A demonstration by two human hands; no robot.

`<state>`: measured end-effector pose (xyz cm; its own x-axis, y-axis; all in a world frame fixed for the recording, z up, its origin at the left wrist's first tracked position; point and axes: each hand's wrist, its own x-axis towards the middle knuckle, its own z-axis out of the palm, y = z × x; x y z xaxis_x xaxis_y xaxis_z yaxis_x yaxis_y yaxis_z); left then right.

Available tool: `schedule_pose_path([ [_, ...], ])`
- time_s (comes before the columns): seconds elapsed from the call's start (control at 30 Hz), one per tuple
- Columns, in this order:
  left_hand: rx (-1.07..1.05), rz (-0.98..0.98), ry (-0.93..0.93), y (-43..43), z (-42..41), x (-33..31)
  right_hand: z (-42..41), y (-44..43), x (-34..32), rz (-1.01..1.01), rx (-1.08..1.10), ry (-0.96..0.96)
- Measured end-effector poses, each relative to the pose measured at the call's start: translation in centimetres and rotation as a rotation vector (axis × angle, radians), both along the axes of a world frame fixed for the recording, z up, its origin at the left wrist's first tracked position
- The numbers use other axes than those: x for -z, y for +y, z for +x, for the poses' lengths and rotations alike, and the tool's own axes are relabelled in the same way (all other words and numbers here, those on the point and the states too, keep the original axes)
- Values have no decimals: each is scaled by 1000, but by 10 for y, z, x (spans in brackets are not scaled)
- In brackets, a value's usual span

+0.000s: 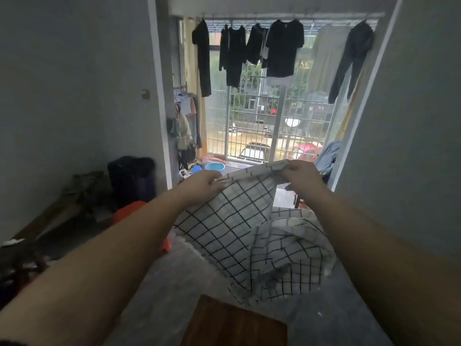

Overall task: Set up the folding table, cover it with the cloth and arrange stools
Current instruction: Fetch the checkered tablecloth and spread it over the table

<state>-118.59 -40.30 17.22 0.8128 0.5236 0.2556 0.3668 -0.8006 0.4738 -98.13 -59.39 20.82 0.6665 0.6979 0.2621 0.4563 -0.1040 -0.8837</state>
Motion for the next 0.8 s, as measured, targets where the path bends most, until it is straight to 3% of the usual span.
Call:
schedule_pose_path([
  [0.3,40,137,-85,-39,66,-60,64,-46,-33,-13,125,-147],
  [0.67,-14,260,-129,-90,124,-88,110,-102,-47,83,153,-91],
  [0.8,-66,291,-170,-93,135,-102,124,-111,-56,86,167,-216],
])
